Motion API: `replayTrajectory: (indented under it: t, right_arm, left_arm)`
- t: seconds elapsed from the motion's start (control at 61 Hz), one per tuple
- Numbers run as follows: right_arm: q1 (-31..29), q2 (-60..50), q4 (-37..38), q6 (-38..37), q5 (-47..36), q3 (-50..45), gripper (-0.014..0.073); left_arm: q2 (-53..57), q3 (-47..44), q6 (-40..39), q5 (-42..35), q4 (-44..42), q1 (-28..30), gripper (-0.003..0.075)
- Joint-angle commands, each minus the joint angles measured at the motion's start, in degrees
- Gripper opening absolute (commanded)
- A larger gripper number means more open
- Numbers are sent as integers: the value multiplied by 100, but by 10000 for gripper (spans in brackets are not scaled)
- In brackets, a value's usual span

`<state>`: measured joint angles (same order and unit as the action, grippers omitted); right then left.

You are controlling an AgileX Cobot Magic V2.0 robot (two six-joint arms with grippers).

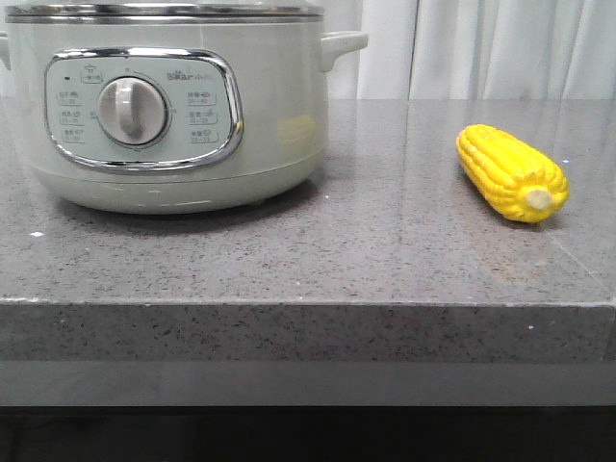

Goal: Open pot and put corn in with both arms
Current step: 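Grasp the lid knob with the left gripper and lift the lid off, then grasp the yellow corn cob with the right gripper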

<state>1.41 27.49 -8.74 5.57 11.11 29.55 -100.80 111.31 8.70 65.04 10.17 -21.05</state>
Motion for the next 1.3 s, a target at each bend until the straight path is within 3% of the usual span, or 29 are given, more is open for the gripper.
replayTrajectory:
  t: [0.0, 0.377, 0.541, 0.902, 1.279]
  right_arm:
    - [-37, 70, 47, 7, -430, 181, 614]
    - [-37, 70, 47, 7, -430, 181, 614]
    - [-37, 70, 47, 7, -406, 181, 614]
    - [-37, 321, 47, 7, -207, 197, 614]
    - [-37, 1550, -78, 7, -87, 340, 614]
  left_arm:
    - [316, 280, -19, -266, 67, -39, 221]
    - [1186, 309, 141, -248, 57, -39, 221]
    - [1678, -115, 167, -79, 57, -39, 221]
    - [3426, -2593, 167, -665, 218, -39, 221]
    - [5943, -5046, 116, -831, 227, -39, 221]
